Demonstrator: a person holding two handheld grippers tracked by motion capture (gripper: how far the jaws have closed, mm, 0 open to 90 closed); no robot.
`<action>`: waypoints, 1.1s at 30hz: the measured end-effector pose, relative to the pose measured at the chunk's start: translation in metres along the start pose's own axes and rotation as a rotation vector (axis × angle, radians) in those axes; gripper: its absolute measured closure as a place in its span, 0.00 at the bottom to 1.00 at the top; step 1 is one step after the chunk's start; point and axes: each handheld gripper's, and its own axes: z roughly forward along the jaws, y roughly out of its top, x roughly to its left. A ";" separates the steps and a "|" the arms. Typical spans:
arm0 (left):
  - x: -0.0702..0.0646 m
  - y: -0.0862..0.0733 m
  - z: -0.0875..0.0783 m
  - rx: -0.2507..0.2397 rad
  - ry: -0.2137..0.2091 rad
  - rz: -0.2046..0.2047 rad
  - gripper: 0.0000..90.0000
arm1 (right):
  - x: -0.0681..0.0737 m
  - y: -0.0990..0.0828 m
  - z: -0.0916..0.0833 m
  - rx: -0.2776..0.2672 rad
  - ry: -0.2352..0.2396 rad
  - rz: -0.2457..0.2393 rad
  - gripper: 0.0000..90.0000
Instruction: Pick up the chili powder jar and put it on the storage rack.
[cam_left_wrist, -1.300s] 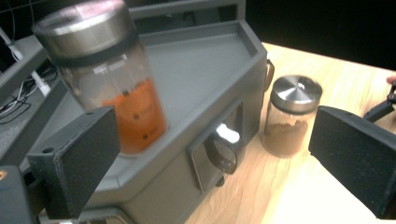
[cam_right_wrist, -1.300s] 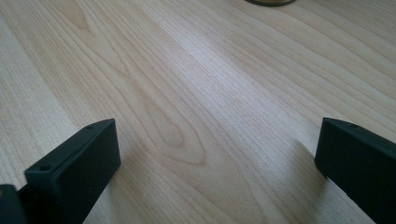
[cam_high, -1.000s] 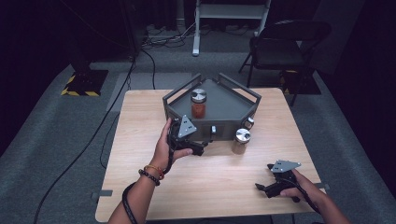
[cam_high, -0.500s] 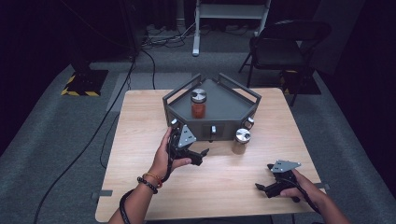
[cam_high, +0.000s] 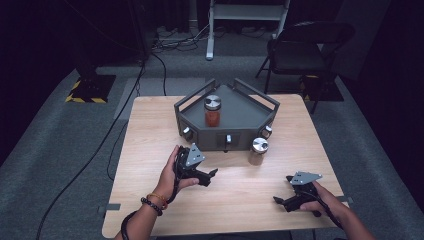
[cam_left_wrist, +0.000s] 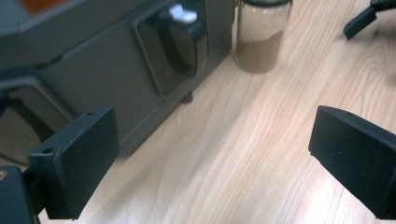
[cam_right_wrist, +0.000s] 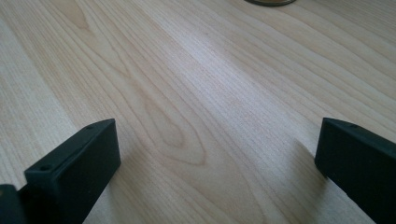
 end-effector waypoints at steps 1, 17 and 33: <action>0.000 -0.001 -0.001 0.004 -0.001 0.000 0.02 | 0.000 0.000 0.000 0.000 0.000 0.000 0.00; -0.001 -0.019 -0.015 0.063 -0.008 -0.001 0.02 | 0.000 0.000 0.000 0.000 0.000 0.000 0.00; 0.003 -0.038 -0.017 0.184 -0.001 -0.017 0.02 | 0.000 0.000 0.000 0.002 0.001 0.001 0.00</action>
